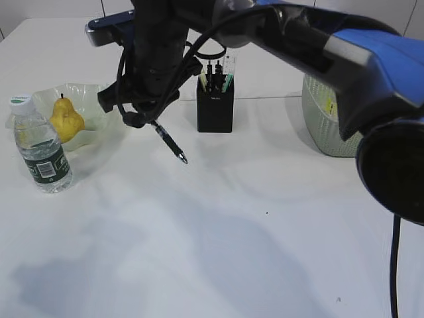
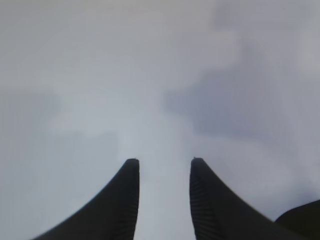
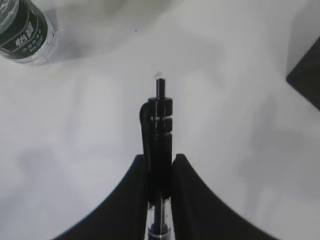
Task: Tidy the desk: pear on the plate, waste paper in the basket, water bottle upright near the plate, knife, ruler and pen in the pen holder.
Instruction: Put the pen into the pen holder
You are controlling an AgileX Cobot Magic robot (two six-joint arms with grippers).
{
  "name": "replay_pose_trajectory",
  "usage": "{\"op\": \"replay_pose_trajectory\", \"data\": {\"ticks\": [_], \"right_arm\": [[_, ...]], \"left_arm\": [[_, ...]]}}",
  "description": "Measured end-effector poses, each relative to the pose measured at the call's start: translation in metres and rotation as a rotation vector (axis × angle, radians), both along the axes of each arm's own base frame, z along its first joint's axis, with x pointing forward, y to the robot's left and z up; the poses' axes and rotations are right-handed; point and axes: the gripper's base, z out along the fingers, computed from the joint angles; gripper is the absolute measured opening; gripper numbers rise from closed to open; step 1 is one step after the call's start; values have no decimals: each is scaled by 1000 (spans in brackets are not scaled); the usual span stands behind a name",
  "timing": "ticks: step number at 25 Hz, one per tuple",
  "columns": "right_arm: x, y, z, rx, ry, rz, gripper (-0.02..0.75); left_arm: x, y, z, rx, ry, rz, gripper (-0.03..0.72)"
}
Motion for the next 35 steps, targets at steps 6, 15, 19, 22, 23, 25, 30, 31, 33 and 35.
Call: {"op": "replay_pose_trajectory", "data": {"ticks": [6,15,19,22,23,25,30,31,33,35], "right_arm": [[-3,-7,21,-9,-56,-7,123],[2,-4,26,19,-129,7,123],[8,0,30,58,-211,27,123],[12,2,35,88,-279,40,123],[13,3,36,100,-299,42,123],[15,5,38,122,-331,48,123],[21,10,33,166,-398,63,122],[22,11,32,175,-411,65,122],[23,13,29,188,-429,70,122],[25,15,26,202,-453,78,122]], "left_arm": [[1,0,0,-3,-10,-1,237],[1,-1,1,-6,-20,-3,237],[2,-1,1,-7,-22,-3,237],[2,-1,1,-7,-24,-3,237],[2,-1,1,-7,-24,-3,237],[2,-1,1,-8,-25,-3,237],[2,0,1,4,-28,-7,237],[2,0,1,5,-29,-7,237],[2,0,1,7,-29,-8,237],[2,0,1,9,-30,-9,237]]}}
